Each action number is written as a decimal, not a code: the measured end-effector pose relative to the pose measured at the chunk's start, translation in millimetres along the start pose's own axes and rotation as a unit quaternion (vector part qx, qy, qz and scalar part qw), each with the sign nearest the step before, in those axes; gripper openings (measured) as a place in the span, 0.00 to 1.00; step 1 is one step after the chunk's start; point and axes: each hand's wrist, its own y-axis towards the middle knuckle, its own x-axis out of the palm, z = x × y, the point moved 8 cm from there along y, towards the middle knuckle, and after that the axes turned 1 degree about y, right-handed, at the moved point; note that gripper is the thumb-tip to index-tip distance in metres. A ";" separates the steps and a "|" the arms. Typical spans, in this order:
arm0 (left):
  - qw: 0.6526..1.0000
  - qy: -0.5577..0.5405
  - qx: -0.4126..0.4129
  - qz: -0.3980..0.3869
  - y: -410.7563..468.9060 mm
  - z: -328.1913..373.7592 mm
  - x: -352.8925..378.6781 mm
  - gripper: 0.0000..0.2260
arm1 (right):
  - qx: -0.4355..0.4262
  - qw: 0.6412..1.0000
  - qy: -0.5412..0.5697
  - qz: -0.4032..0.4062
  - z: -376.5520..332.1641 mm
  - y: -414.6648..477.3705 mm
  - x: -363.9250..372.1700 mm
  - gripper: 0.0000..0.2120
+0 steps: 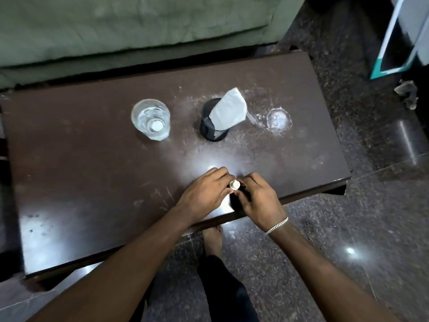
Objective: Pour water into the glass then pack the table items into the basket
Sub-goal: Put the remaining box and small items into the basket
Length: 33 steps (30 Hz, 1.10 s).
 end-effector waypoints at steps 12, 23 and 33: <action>0.986 0.007 -0.118 0.121 -162.8 -64.8 -197.0 0.11 | -0.156 0.985 0.049 -0.052 -249.6 43.0 22.5 0.13; 0.922 0.019 -0.263 0.284 -422.4 -133.1 -324.3 0.12 | -0.319 0.934 0.108 -0.120 -527.4 10.0 124.2 0.10; 0.814 0.089 -0.380 0.431 -616.3 -189.8 -348.7 0.15 | -0.384 0.901 0.104 -0.173 -674.4 -26.0 250.3 0.11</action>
